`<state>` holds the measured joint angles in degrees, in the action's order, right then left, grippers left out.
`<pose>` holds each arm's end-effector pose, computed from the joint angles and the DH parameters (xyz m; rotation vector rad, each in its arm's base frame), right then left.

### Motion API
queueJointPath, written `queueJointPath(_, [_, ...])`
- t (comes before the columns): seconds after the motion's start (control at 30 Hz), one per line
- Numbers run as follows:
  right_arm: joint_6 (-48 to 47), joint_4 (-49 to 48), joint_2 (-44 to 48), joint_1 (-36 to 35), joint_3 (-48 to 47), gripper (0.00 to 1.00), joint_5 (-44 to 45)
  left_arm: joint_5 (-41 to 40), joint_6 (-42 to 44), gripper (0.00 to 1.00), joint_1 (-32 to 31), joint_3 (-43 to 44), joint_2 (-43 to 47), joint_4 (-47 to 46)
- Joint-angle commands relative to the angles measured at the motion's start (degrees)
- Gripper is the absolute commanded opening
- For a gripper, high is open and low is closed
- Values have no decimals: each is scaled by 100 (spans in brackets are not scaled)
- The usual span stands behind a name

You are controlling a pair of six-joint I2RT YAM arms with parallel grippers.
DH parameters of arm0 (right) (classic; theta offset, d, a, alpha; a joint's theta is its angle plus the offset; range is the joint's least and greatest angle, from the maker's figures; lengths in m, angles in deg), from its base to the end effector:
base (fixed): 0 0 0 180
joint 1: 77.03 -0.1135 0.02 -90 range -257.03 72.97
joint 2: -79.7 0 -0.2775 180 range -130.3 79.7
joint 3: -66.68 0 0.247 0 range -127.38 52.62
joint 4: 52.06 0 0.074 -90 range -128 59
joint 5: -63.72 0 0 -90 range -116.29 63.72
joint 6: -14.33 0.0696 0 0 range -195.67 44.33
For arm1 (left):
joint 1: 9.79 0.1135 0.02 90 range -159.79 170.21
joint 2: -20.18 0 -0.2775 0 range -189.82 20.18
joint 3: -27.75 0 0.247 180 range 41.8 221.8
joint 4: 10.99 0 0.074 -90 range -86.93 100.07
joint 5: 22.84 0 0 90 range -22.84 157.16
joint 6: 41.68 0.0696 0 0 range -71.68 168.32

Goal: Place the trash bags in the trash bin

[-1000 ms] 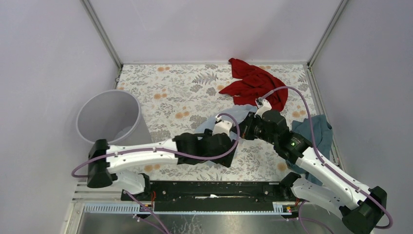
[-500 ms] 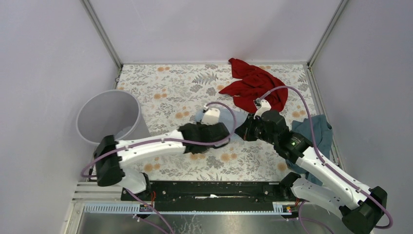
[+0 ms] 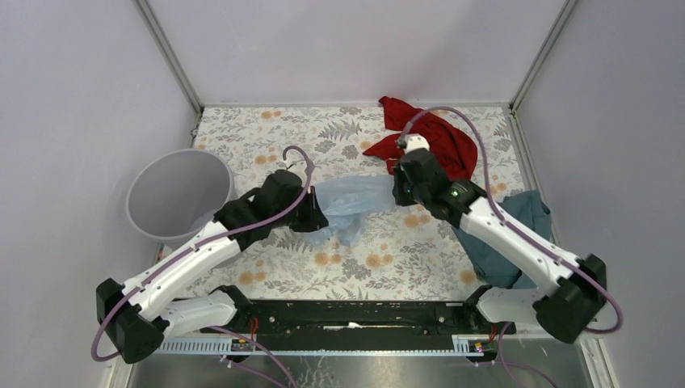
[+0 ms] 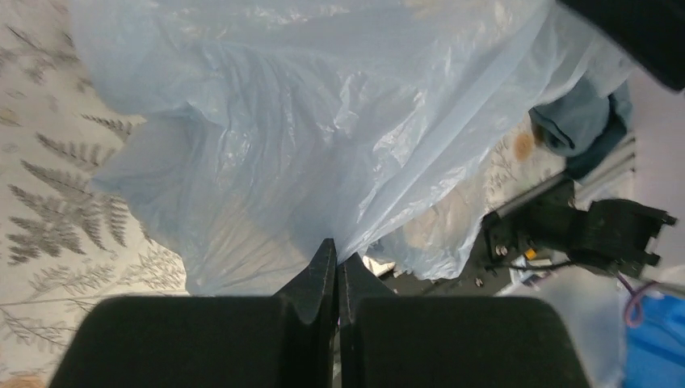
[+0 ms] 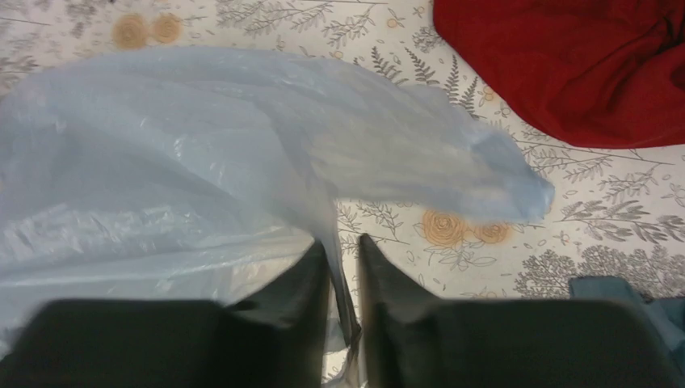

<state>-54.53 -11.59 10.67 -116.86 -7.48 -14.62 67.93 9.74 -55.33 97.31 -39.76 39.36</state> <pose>0.2261 0.1702 0.3125 -0.2422 2.1854 0.3825 0.1628 -0.1672 0.3013 0.1535 2.4015 -0.7512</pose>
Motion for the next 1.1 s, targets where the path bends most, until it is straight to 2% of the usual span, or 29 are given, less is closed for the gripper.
queueJointPath(0.0, [-688, 572, -856, 37, -970, 33, 496, 1909, -104, 0, 481, -92, -128, -515])
queueJointPath(0.07, [-730, 1094, -1248, 37, -1588, 52, 163, 1815, -132, 0, 641, 199, -230, -374])
queueJointPath(0.17, [-665, 1585, -1253, 22, -1869, 80, -352, 1671, -347, 0, 770, 520, -329, -407])
queueJointPath(0.33, [-508, 2133, -236, -48, -1685, 99, -266, 1347, -657, 0, 870, 689, -511, -450])
queueJointPath(0.53, [-398, 2374, 868, -82, -997, 100, -516, 1677, -1094, 0, 1149, 379, -514, -916])
queueJointPath(0.67, [-799, 2459, 1107, -80, -1229, 100, -544, 1557, -1239, 0, 1330, 375, -466, -947])
queueJointPath(0.77, [-1168, 1888, 1324, -86, -1047, 100, -1690, 1606, -1432, 0, 1495, 371, -418, -1034])
queueJointPath(0.87, [-1153, 746, 1358, -195, -407, 100, -2816, 1874, -1513, 0, 1633, 433, -494, -1111])
queueJointPath(0.93, [-930, 84, 1218, -630, -59, 100, -2564, 2030, -1533, 0, 1716, 489, -576, -1096])
queueJointPath(1.0, [-792, -402, 1042, -1225, 142, 100, -1580, 2167, -1538, 0, 1785, 537, -628, -1092])
queueJointPath(1.07, [-555, -775, 855, -1535, 327, 99, -594, 2227, -1535, 0, 1815, 559, -626, -1107])
